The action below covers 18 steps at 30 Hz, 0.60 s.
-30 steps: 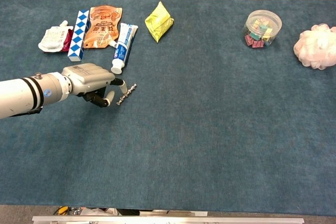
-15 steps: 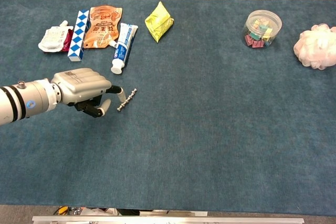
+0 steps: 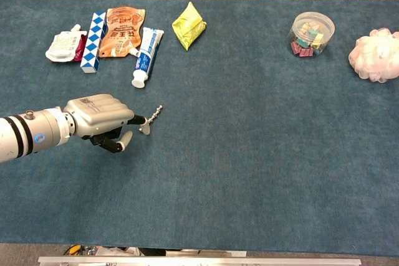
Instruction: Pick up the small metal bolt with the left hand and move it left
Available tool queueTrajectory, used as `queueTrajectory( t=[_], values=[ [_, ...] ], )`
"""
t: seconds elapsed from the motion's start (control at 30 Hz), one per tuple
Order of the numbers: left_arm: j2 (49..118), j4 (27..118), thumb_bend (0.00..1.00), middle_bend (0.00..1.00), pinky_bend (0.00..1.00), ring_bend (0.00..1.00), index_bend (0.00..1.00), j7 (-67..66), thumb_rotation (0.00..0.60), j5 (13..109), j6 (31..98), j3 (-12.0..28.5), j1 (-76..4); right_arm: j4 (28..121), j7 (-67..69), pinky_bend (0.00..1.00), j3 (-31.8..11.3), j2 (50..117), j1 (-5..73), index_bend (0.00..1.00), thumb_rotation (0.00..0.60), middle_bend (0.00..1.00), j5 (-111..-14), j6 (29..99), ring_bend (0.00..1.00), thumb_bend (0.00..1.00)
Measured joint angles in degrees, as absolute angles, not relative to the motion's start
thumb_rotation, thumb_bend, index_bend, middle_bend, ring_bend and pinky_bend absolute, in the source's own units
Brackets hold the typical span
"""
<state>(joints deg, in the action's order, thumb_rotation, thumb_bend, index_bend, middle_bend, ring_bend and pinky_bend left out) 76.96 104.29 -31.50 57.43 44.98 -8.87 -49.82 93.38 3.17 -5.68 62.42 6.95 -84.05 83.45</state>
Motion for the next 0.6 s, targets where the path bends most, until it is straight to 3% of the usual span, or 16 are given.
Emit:
queueTrajectory(
  t=[0.6],
  values=[
    [77.29, 100.07, 0.72, 1.00, 0.98, 0.96, 0.23, -31.43, 0.362, 52.69, 45.61, -8.39, -49.65, 93.96, 2.51, 0.41, -5.77, 62.32, 6.90, 0.49, 0.600, 0.45, -84.24, 83.64, 0.39, 0.37]
  ],
)
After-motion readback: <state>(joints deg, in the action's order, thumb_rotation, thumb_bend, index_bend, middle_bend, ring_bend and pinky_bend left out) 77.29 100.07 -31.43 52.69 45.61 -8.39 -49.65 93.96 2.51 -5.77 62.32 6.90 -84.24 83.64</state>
